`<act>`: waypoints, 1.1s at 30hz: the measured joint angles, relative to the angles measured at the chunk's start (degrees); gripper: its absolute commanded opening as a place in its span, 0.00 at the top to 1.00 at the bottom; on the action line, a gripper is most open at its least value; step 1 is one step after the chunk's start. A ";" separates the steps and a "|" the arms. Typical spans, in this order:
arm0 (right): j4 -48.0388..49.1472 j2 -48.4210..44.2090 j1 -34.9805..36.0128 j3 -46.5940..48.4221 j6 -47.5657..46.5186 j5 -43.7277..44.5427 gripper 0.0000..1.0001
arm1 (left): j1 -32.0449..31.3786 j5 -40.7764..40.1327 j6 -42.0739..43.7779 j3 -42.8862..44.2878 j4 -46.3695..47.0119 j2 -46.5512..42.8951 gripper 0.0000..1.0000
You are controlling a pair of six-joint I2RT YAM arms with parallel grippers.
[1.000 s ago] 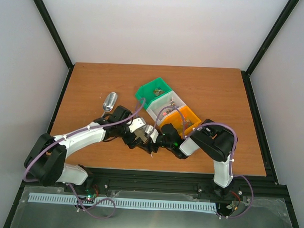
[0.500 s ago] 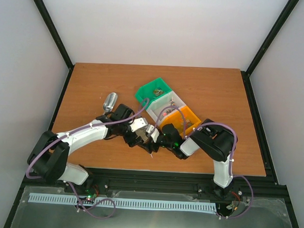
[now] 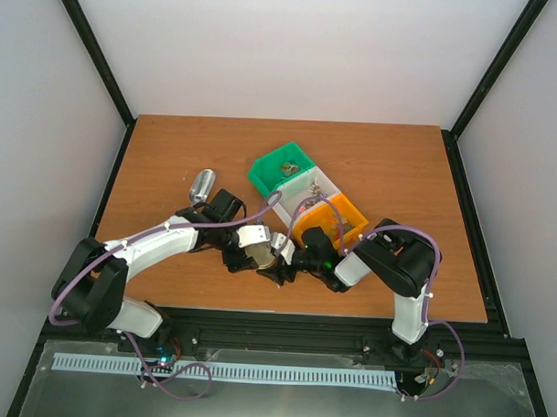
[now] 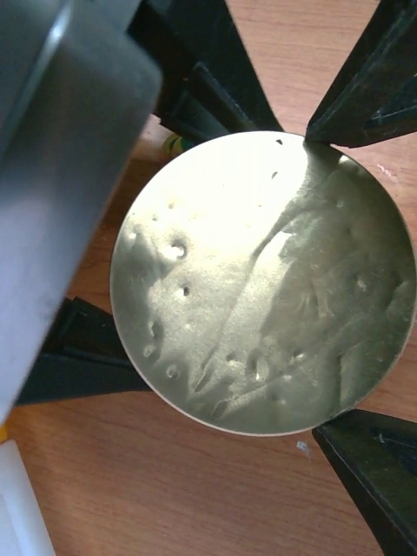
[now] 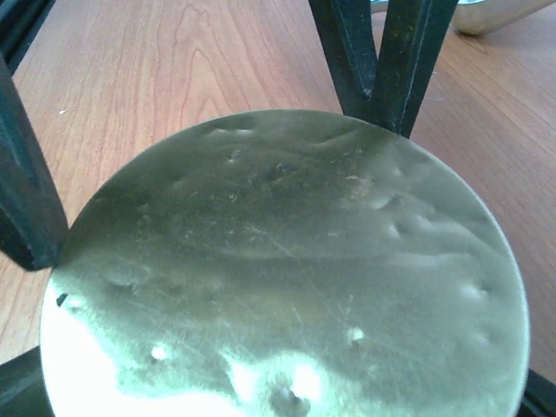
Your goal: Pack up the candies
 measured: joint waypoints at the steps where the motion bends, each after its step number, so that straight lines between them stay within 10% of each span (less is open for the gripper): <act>1: -0.42 -0.15 -0.09 -0.02 -0.35 -0.44 0.58 | 0.00 0.02 0.90 0.02 -0.28 0.00 0.11; 33: -1.88 -0.24 0.52 0.37 -2.27 -4.50 0.58 | -1.29 1.62 1.55 -5.84 6.47 -4.52 0.10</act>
